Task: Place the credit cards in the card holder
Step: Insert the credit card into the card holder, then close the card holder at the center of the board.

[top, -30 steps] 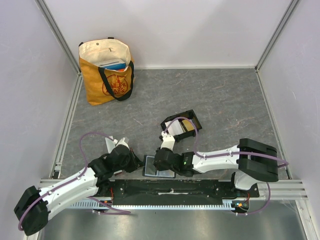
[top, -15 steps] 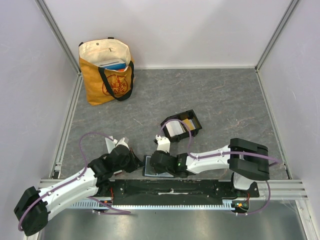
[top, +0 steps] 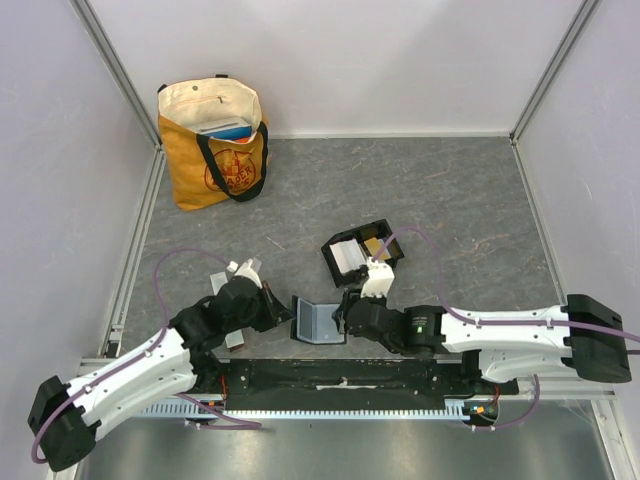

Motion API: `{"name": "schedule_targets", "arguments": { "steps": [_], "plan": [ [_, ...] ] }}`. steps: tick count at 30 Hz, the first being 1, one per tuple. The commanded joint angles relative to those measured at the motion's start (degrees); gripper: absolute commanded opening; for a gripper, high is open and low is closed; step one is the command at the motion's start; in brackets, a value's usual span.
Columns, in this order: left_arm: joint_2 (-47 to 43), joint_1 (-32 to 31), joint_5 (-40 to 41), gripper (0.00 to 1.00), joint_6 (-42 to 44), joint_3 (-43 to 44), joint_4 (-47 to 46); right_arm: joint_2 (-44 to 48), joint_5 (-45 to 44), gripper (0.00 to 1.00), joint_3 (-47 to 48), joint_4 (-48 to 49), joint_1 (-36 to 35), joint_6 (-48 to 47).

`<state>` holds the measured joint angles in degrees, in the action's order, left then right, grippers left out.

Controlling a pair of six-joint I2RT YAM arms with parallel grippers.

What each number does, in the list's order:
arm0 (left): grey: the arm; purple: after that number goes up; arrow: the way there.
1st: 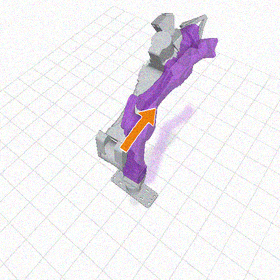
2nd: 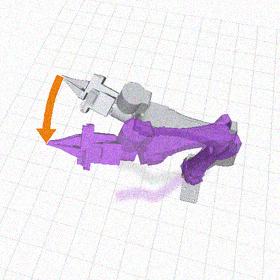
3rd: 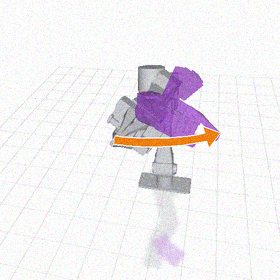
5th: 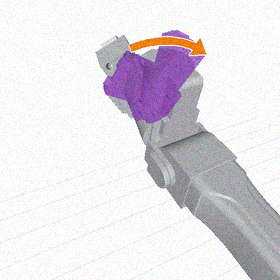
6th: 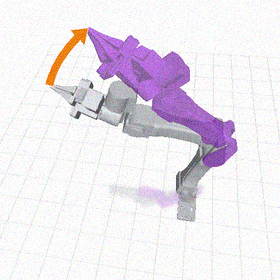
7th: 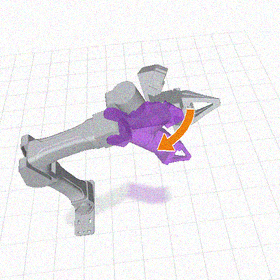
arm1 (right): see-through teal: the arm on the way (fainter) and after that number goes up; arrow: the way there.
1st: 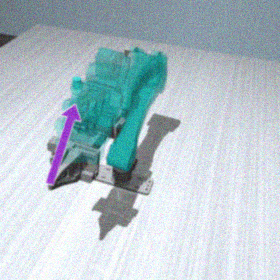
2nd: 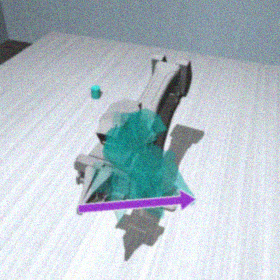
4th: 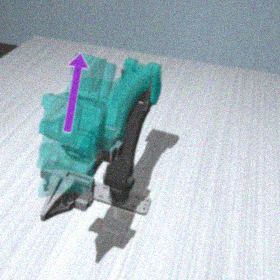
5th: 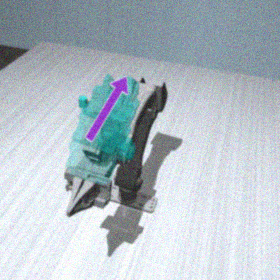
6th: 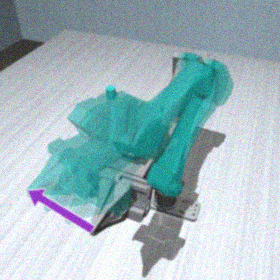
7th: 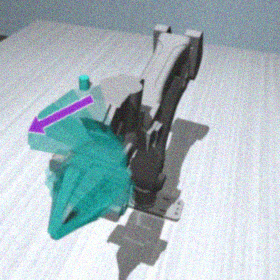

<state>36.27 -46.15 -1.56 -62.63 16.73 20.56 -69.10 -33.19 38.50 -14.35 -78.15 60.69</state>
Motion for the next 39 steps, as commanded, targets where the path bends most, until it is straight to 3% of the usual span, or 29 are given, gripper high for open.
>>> {"name": "schedule_targets", "arguments": {
  "steps": [1,8,13,18,31,36,38,39],
  "plan": [
    [3.18,-0.17,-1.07,0.02,5.32,4.8,-0.95,2.22,-4.08,0.6,-3.69,-8.23,0.28,4.43],
    [11.26,-0.17,-6.43,0.04,8.05,8.14,-6.23,1.78,-4.34,0.61,-5.98,-10.17,0.54,9.01],
    [16.81,-0.52,-8.46,0.25,9.37,12.0,-6.58,1.77,-4.86,0.63,-5.98,-10.0,0.63,8.57],
    [20.23,-1.04,-9.77,0.33,9.81,13.59,-9.12,4.67,-6.01,0.64,-7.12,-10.08,0.72,9.28],
    [32.98,-8.87,-10.04,0.33,6.29,14.91,-19.76,11.8,-8.56,0.64,-8.79,-10.26,2.21,7.43],
    [30.97,-9.05,-8.2,0.31,8.13,13.95,-20.29,12.85,-8.21,0.55,-9.23,-10.17,2.74,6.46],
    [29.65,-9.13,-5.57,0.24,9.36,12.89,-20.12,13.38,-8.03,0.49,-9.85,-9.82,3.0,6.29],
    [29.12,-9.13,-3.73,0.16,9.37,12.37,-19.77,13.64,-8.03,0.46,-10.46,-9.65,3.18,6.2]
  ]
}}
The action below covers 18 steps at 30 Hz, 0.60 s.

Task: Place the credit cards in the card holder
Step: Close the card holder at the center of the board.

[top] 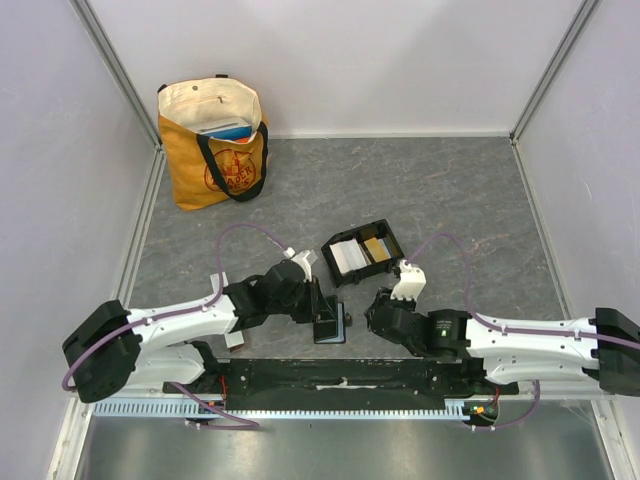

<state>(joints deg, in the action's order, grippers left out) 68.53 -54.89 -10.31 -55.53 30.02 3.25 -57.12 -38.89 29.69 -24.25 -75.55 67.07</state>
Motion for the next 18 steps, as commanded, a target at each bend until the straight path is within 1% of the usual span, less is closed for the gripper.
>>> {"name": "schedule_targets", "arguments": {
  "steps": [1,2,3,6,11,18],
  "plan": [
    [-3.14,-0.39,6.42,0.09,2.61,-1.36,-2.02,2.01,-1.98,0.45,-2.0,0.69,0.75,-0.27],
    [-3.4,-0.3,7.05,0.04,3.4,-1.37,-1.23,2.36,-1.8,0.43,-2.36,0.96,1.01,-0.45],
    [-3.49,-0.39,7.31,0.02,3.84,-1.54,-0.88,2.72,-1.36,0.43,-2.71,1.05,1.19,-0.53],
    [-3.32,-0.3,6.62,0.02,4.46,-3.65,-3.06,3.25,-0.83,0.42,-3.67,1.75,1.63,-0.62],
    [-0.77,-0.39,5.03,0.02,5.69,-4.62,-6.32,2.63,0.66,0.4,-4.12,3.59,2.68,-2.11],
    [3.18,-0.3,6.18,0.02,7.97,-4.53,-7.64,-1.58,5.58,0.39,-4.2,9.65,5.5,-5.98]
  ]
}}
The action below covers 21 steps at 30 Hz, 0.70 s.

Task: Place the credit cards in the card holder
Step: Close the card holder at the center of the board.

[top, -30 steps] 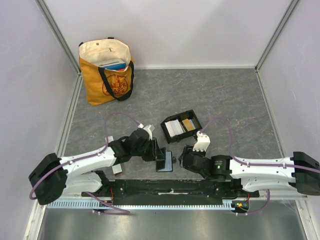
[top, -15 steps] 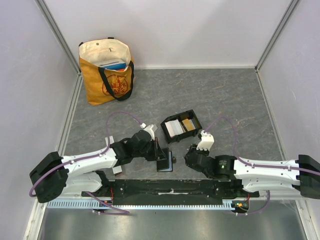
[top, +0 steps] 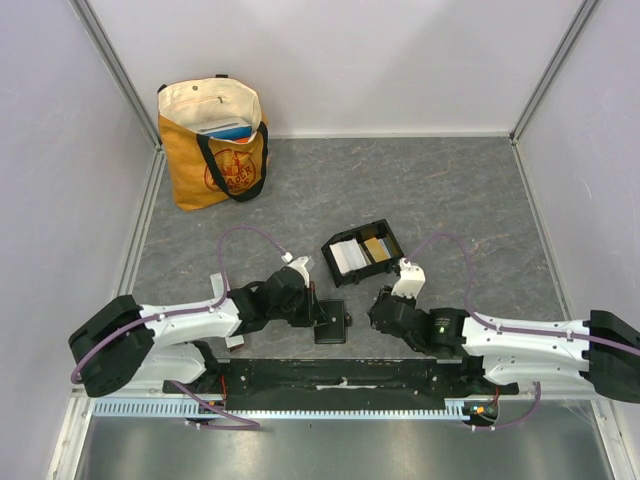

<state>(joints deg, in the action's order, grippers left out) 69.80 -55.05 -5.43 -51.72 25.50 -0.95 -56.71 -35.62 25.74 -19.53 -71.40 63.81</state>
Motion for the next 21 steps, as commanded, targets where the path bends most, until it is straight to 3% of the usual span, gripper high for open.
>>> {"name": "schedule_targets", "arguments": {
  "steps": [1,7,16,21],
  "plan": [
    [2.44,-0.24,1.04,0.02,4.52,-0.01,-3.44,-2.79,3.18,0.39,-0.25,5.81,1.87,-3.16],
    [3.85,-0.15,0.69,0.02,4.97,-0.97,-4.49,-4.81,10.81,0.37,-1.65,15.29,5.65,-7.38],
    [5.17,-0.24,0.51,0.02,4.18,-2.38,-6.96,-10.26,18.56,0.13,-1.92,23.92,7.85,-10.11],
    [5.0,-0.32,0.95,0.02,3.65,-3.0,-7.31,-11.32,20.5,0.1,-2.27,26.38,8.03,-9.93]
  ]
}}
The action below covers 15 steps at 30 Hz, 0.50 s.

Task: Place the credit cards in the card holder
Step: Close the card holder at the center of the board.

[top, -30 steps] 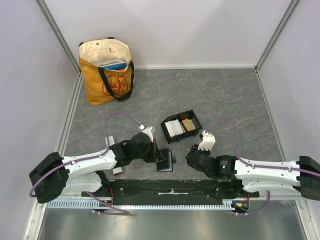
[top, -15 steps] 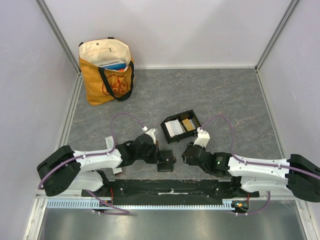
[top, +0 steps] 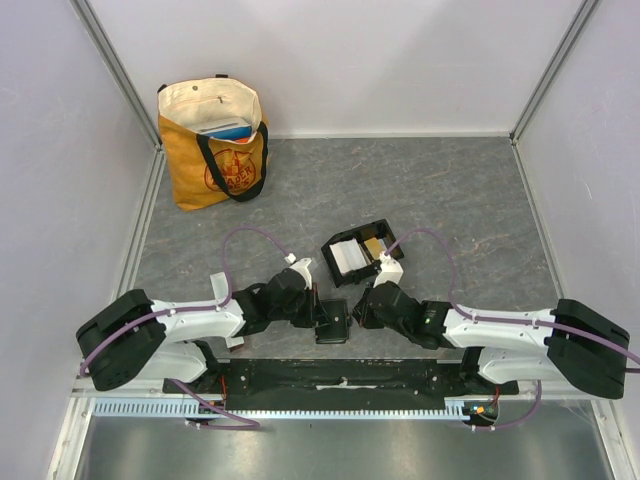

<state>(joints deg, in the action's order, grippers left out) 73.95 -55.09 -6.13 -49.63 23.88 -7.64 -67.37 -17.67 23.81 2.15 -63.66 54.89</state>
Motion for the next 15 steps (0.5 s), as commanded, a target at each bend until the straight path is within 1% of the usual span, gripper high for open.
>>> {"name": "schedule_targets", "arguments": {
  "steps": [1,5,10,15],
  "plan": [
    [0.84,-0.37,1.74,0.02,1.46,-1.47,-0.62,-0.74,2.9,0.09,-0.35,4.7,0.29,-0.67],
    [0.75,-0.19,1.83,0.02,1.29,-1.64,-0.62,-0.74,3.43,0.07,-0.61,4.88,0.29,0.39],
    [0.23,-0.28,1.74,0.02,1.29,-1.73,-0.62,1.45,1.24,0.05,-1.22,2.07,0.29,1.09],
    [-0.56,-0.19,1.56,0.02,1.46,-1.82,-0.36,3.21,1.24,0.04,-1.4,-0.21,0.29,1.71]
  ]
}}
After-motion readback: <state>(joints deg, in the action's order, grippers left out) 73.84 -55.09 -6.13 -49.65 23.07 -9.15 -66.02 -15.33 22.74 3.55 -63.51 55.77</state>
